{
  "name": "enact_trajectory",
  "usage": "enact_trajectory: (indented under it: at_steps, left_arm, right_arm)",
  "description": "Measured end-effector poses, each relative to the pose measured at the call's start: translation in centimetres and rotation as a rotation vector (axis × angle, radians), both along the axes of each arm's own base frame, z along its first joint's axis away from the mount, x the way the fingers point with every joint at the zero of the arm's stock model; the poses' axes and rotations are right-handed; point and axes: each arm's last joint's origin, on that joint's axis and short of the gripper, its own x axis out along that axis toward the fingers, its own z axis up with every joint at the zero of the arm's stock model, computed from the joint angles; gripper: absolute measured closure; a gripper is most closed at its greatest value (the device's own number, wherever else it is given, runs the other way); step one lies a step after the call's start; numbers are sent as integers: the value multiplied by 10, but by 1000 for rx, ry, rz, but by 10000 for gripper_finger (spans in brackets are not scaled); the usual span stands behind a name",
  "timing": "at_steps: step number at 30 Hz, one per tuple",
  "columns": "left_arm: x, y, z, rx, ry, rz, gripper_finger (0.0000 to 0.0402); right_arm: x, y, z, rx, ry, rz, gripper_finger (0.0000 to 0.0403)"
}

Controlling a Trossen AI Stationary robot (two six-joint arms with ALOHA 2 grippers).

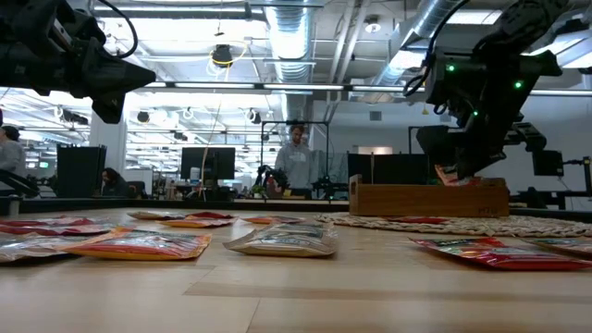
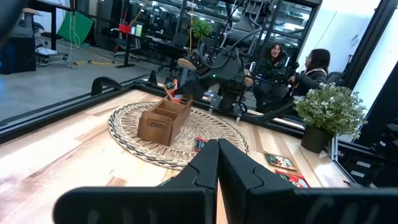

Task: Pick & Place Tea
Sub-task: Put the orange tea pack into the right compartment of the brown organizer

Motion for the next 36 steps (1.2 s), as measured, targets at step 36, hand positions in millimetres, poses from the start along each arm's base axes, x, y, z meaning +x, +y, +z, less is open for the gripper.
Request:
enact_trajectory:
  at_steps: [36]
  left_arm:
    - [0,0,0,-4,-1,0,401]
  right_arm:
    - [-2,1,-1,31,42,19,304]
